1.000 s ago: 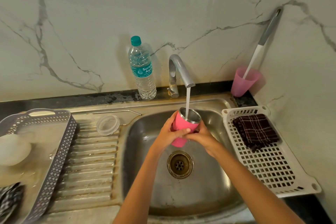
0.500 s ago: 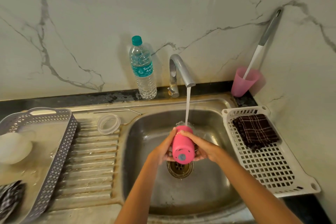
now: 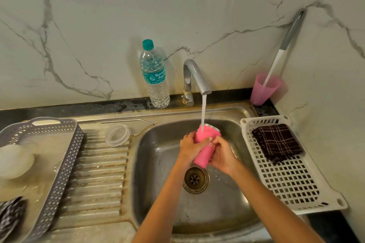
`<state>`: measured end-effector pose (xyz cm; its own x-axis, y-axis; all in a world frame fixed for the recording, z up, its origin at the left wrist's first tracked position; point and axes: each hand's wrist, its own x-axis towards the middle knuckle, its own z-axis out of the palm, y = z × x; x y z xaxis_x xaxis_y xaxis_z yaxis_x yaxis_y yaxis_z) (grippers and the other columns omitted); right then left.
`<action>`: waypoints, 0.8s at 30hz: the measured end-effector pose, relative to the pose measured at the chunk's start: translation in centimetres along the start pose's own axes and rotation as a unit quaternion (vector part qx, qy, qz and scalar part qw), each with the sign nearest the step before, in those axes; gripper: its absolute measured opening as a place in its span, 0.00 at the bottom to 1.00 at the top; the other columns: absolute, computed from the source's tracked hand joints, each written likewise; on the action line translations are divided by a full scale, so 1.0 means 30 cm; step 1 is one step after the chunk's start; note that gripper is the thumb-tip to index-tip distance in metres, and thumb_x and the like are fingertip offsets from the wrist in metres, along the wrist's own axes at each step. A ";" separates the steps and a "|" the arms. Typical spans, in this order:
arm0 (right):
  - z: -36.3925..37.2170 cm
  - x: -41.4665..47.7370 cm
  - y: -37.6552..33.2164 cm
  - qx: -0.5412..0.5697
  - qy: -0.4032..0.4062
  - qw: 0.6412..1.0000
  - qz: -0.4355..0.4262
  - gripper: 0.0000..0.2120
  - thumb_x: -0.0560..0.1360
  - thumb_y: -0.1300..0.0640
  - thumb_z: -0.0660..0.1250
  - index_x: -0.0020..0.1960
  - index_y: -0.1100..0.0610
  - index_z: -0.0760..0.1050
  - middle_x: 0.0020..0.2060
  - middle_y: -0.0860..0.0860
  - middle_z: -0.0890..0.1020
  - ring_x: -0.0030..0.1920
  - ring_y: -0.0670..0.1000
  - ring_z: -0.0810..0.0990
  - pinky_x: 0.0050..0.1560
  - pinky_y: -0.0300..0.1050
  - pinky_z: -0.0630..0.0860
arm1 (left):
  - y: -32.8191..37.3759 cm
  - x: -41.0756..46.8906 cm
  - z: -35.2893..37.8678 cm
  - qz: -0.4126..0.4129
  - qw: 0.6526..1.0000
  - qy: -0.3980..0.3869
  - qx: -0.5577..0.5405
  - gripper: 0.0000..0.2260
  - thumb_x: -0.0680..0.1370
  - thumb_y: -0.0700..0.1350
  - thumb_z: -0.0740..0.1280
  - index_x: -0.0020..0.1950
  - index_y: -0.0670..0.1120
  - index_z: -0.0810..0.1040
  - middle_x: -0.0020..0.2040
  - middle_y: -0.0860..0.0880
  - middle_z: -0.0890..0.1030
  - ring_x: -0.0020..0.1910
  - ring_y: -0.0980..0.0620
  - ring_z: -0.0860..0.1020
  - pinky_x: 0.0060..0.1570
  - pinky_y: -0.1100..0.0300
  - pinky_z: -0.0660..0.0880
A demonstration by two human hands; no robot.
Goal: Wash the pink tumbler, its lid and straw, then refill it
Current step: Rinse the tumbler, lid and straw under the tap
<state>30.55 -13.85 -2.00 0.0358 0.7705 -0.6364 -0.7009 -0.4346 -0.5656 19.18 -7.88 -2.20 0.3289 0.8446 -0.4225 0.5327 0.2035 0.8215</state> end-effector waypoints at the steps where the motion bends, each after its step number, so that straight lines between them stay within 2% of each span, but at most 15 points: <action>1: 0.005 -0.004 0.002 0.034 -0.015 0.999 -0.008 0.18 0.74 0.57 0.56 0.60 0.64 0.73 0.43 0.58 0.83 0.46 0.56 0.82 0.45 0.52 0.79 | 0.010 -0.004 0.003 0.010 0.999 0.016 0.025 0.41 0.66 0.68 0.71 0.72 0.48 0.69 0.63 0.46 0.72 0.66 0.47 0.68 0.66 0.50 0.70; 4: 0.010 -0.003 0.016 0.088 -0.037 0.995 -0.038 0.19 0.77 0.53 0.55 0.59 0.64 0.73 0.44 0.59 0.84 0.47 0.56 0.83 0.45 0.52 0.79 | 0.024 -0.007 0.006 0.026 0.998 0.045 0.045 0.35 0.72 0.60 0.73 0.73 0.48 0.67 0.63 0.46 0.69 0.67 0.49 0.62 0.66 0.52 0.66; 6: 0.003 0.009 0.022 0.102 -0.042 0.993 -0.050 0.22 0.77 0.52 0.56 0.63 0.65 0.72 0.47 0.60 0.83 0.48 0.57 0.83 0.47 0.52 0.79 | 0.020 -0.015 -0.001 0.031 0.998 0.039 0.036 0.35 0.69 0.60 0.75 0.71 0.49 0.67 0.61 0.48 0.68 0.65 0.50 0.63 0.65 0.52 0.68; 8: -0.001 0.014 0.022 0.087 -0.040 0.994 -0.053 0.24 0.75 0.52 0.58 0.66 0.65 0.70 0.49 0.61 0.82 0.49 0.58 0.82 0.48 0.53 0.79 | 0.004 -0.030 -0.020 0.030 0.999 0.017 -0.008 0.38 0.62 0.61 0.75 0.67 0.51 0.67 0.60 0.49 0.69 0.63 0.50 0.67 0.62 0.52 0.72; 9: -0.001 0.015 0.024 0.060 -0.039 0.996 -0.054 0.25 0.74 0.52 0.59 0.67 0.65 0.70 0.50 0.61 0.81 0.50 0.58 0.82 0.47 0.53 0.79 | -0.011 -0.037 -0.028 0.023 0.998 0.000 -0.053 0.37 0.61 0.61 0.76 0.65 0.52 0.66 0.60 0.49 0.70 0.61 0.50 0.71 0.58 0.53 0.75; 11: 0.017 0.003 0.032 -0.020 -0.018 0.998 -0.052 0.23 0.76 0.51 0.61 0.67 0.62 0.70 0.52 0.60 0.81 0.51 0.58 0.81 0.44 0.51 0.80 | -0.039 -0.062 -0.044 0.020 0.991 -0.028 -0.127 0.31 0.68 0.55 0.78 0.64 0.52 0.65 0.60 0.47 0.74 0.54 0.53 0.78 0.50 0.57 0.79; 14: 0.028 -0.011 0.059 -0.186 0.031 0.978 -0.093 0.24 0.79 0.45 0.61 0.72 0.50 0.61 0.62 0.54 0.74 0.57 0.55 0.79 0.41 0.48 0.82 | -0.086 -0.094 -0.067 0.008 0.985 0.003 -0.174 0.27 0.74 0.55 0.73 0.66 0.54 0.63 0.60 0.45 0.77 0.52 0.51 0.80 0.47 0.57 0.81; 16: 0.012 -0.020 0.079 -0.333 0.026 0.928 -0.163 0.24 0.80 0.42 0.56 0.74 0.42 0.55 0.65 0.50 0.71 0.57 0.51 0.79 0.43 0.45 0.82 | -0.095 -0.124 -0.085 -0.006 0.979 0.008 -0.203 0.25 0.76 0.56 0.70 0.68 0.56 0.62 0.59 0.45 0.78 0.51 0.50 0.81 0.42 0.58 0.81; 18: 0.001 -0.038 0.094 -0.447 0.001 0.864 -0.230 0.21 0.82 0.44 0.52 0.73 0.34 0.54 0.59 0.50 0.76 0.49 0.44 0.81 0.43 0.41 0.80 | -0.094 -0.152 -0.105 -0.021 0.974 0.004 -0.226 0.21 0.79 0.56 0.65 0.69 0.55 0.62 0.58 0.47 0.77 0.48 0.52 0.81 0.34 0.64 0.79; 20: -0.002 -0.062 0.109 -0.521 -0.033 0.811 -0.262 0.25 0.83 0.53 0.54 0.73 0.30 0.51 0.47 0.52 0.78 0.39 0.40 0.80 0.40 0.37 0.78 | -0.093 -0.176 -0.130 -0.032 0.975 0.010 -0.219 0.20 0.80 0.57 0.63 0.68 0.55 0.61 0.57 0.48 0.76 0.46 0.54 0.80 0.33 0.64 0.77; 21: -0.007 -0.068 0.115 -0.558 -0.053 0.777 -0.286 0.31 0.82 0.60 0.58 0.74 0.32 0.50 0.49 0.54 0.78 0.40 0.40 0.80 0.42 0.36 0.78 | -0.091 -0.190 -0.145 -0.037 0.974 0.016 -0.222 0.19 0.80 0.58 0.62 0.68 0.55 0.62 0.55 0.48 0.76 0.45 0.53 0.80 0.34 0.63 0.78; 22: -0.015 -0.069 0.121 -0.602 -0.070 0.731 -0.314 0.38 0.80 0.65 0.61 0.75 0.34 0.48 0.58 0.56 0.76 0.46 0.41 0.80 0.46 0.36 0.79 | -0.095 -0.199 -0.160 -0.042 0.974 0.021 -0.222 0.19 0.80 0.58 0.62 0.67 0.55 0.62 0.54 0.48 0.77 0.45 0.52 0.80 0.36 0.62 0.78; 23: -0.016 -0.070 0.131 -0.646 -0.080 0.678 -0.340 0.44 0.77 0.68 0.65 0.76 0.35 0.45 0.71 0.55 0.66 0.56 0.44 0.78 0.53 0.39 0.79 | -0.103 -0.211 -0.177 -0.045 0.974 0.023 -0.219 0.18 0.80 0.59 0.62 0.67 0.55 0.63 0.54 0.48 0.77 0.46 0.51 0.80 0.37 0.61 0.79; 24: -0.008 -0.076 0.139 -0.682 -0.083 0.633 -0.356 0.48 0.74 0.68 0.68 0.77 0.35 0.44 0.77 0.51 0.53 0.66 0.48 0.72 0.59 0.43 0.77 | -0.109 -0.223 -0.194 -0.047 0.976 0.017 -0.210 0.18 0.80 0.59 0.61 0.67 0.56 0.64 0.55 0.46 0.78 0.47 0.49 0.81 0.38 0.60 0.79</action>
<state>27.71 -17.54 -3.04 -0.1579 0.9868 0.0352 0.7221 0.1397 -0.6775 10.69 -11.32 0.16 0.2640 0.8270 -0.4963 0.1901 0.4599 0.8674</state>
